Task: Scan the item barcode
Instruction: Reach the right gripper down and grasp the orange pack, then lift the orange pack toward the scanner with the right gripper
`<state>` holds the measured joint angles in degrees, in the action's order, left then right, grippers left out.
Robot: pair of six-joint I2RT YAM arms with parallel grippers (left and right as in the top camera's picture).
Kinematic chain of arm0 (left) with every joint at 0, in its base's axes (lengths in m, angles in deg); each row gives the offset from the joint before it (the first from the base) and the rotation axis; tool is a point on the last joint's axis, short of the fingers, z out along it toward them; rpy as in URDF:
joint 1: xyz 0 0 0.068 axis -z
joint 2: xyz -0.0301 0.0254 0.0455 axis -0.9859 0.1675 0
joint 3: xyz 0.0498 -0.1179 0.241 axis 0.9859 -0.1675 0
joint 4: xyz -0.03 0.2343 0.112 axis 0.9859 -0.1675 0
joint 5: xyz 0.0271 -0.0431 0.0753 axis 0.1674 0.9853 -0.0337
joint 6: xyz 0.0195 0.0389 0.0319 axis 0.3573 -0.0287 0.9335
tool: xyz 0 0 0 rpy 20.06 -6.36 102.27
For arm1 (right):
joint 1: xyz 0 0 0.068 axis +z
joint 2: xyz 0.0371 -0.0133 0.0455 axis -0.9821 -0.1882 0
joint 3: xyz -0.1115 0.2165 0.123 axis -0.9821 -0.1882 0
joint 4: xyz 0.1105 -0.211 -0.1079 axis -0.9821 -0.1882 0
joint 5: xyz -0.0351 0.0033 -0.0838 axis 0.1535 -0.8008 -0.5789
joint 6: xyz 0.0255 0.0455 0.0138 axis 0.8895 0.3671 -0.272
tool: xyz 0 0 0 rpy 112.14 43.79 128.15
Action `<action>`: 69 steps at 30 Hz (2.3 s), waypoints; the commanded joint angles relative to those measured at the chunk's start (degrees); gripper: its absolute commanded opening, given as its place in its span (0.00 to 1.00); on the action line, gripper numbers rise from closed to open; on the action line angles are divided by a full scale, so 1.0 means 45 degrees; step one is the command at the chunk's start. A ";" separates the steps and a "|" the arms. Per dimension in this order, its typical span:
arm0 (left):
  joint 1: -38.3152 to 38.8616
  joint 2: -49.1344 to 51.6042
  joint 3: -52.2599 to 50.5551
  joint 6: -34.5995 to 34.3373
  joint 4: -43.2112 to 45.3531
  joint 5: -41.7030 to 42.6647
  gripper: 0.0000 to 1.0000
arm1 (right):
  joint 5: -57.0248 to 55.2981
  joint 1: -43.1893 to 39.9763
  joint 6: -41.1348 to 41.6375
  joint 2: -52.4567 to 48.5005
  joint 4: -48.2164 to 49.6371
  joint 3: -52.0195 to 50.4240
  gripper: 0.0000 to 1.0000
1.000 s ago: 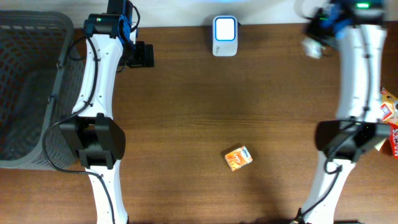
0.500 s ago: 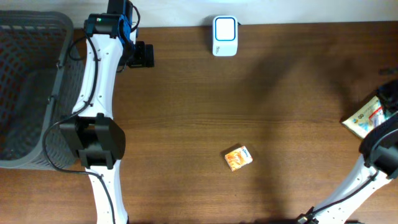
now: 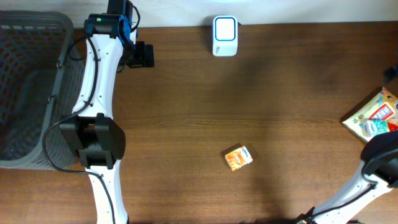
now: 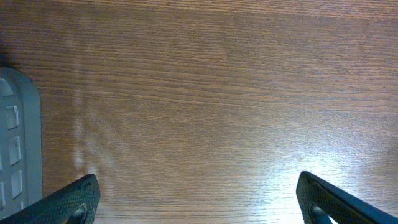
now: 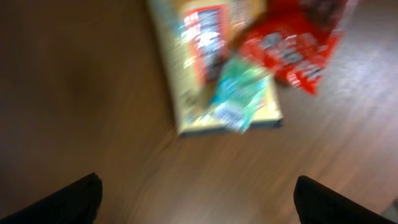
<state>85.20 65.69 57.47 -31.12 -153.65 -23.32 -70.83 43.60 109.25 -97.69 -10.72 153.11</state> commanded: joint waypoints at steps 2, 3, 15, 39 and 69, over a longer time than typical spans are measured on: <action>0.0029 -0.0097 -0.0024 -0.0073 0.0024 -0.0005 0.99 | 0.1277 0.2200 -0.1137 0.2108 -0.0078 0.0345 0.98; 0.0029 -0.0097 -0.0024 -0.0073 0.0024 -0.0005 0.99 | 0.1277 0.2647 -0.1132 0.2453 -0.0078 0.0272 0.98; 0.0029 -0.0097 -0.0024 -0.0073 0.0024 0.0000 0.99 | 0.1263 0.7747 -0.0437 0.5702 0.0714 -0.5518 0.98; 0.0029 -0.0097 -0.0024 -0.0073 0.0024 0.0000 0.99 | -0.1515 1.5824 0.9389 0.4765 0.8471 -1.5227 0.85; 0.0053 -0.0097 -0.0024 -0.0073 0.0024 -0.0005 0.99 | -0.0889 1.6024 1.0093 0.2701 0.8082 -1.5363 0.23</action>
<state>85.27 65.69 57.47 -31.12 -153.63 -23.32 -75.01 115.36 154.89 -84.53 24.12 83.17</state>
